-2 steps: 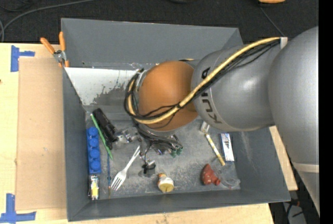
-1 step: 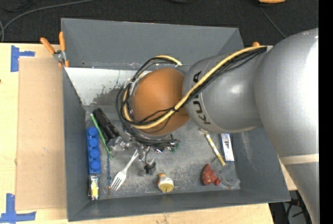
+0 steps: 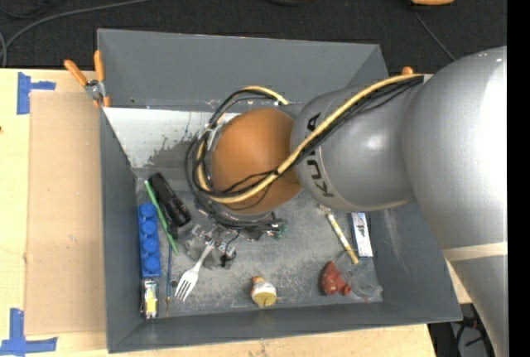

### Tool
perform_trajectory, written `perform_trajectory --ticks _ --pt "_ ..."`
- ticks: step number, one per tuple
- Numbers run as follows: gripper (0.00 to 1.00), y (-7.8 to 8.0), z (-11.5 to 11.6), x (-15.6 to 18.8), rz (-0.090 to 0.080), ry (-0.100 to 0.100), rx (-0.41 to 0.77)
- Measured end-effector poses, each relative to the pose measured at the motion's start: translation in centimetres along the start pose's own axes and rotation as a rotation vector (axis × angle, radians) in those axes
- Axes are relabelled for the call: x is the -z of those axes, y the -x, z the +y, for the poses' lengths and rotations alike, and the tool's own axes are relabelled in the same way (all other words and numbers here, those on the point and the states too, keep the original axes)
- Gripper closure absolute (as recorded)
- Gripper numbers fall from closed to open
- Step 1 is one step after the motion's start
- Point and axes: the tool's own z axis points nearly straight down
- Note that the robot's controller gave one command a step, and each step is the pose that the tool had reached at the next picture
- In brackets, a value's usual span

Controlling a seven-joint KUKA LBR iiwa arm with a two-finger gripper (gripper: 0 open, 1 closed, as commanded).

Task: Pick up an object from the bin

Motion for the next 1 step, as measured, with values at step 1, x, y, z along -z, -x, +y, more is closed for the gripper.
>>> perform_trajectory --ticks 1 --pt "1.00 -0.01 -0.01 0.00 0.000 0.000 -0.001"
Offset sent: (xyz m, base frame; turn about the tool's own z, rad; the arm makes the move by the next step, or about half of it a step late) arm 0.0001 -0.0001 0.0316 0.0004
